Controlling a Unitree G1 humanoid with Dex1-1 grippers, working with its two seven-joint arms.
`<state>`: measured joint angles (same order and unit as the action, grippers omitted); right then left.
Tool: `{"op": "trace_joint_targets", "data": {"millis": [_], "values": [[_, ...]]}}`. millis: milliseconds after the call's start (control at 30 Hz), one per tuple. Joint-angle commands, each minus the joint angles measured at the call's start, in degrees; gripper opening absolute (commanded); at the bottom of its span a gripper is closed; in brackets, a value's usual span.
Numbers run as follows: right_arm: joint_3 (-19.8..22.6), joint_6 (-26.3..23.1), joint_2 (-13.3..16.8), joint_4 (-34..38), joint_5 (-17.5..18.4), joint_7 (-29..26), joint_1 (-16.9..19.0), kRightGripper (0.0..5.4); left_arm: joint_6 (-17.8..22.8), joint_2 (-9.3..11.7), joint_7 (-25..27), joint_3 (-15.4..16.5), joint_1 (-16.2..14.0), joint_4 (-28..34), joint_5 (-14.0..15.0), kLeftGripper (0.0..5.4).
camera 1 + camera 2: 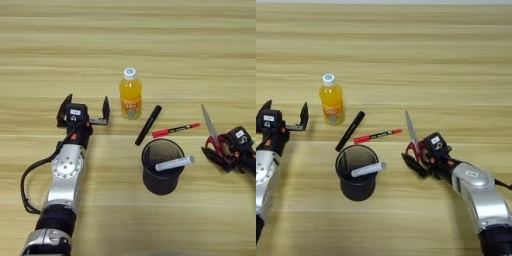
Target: Move the objects on the table
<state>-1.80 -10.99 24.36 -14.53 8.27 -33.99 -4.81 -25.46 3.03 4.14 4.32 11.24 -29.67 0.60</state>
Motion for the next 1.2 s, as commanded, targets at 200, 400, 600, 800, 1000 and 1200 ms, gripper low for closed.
{"op": "trace_joint_targets", "data": {"millis": [200, 400, 600, 800, 1000, 1200], "values": [[1.24, 0.99, -0.06, -3.32, -1.82, 3.57, -2.82, 3.91, -0.12, -0.08, -0.05, 0.27, 1.28, -0.93, 0.72, 5.40], [2.22, 2.36, 0.36, -5.36, -2.80, 5.15, -4.35, 3.91, -0.18, -0.09, -0.09, 0.28, 1.45, -1.14, 0.70, 5.40], [4.54, 3.33, 1.83, -8.01, -2.56, 5.33, -6.97, 3.91, -0.26, -0.10, -0.17, 0.30, 1.76, -1.53, 0.66, 5.40], [5.94, 4.63, 2.77, -10.93, -2.59, 4.95, -8.81, 3.91, -0.45, -0.18, -0.28, 0.25, 1.95, -1.88, 0.57, 5.40], [7.13, 5.92, 3.99, -12.47, -2.94, 5.10, -9.88, 3.91, -0.48, -0.21, -0.31, 0.22, 1.94, -1.88, 0.53, 5.40], [7.25, 6.80, 4.35, -14.34, -3.14, 4.85, -10.28, 3.91, -0.51, -0.27, -0.38, 0.16, 1.84, -1.73, 0.48, 5.40]]}}
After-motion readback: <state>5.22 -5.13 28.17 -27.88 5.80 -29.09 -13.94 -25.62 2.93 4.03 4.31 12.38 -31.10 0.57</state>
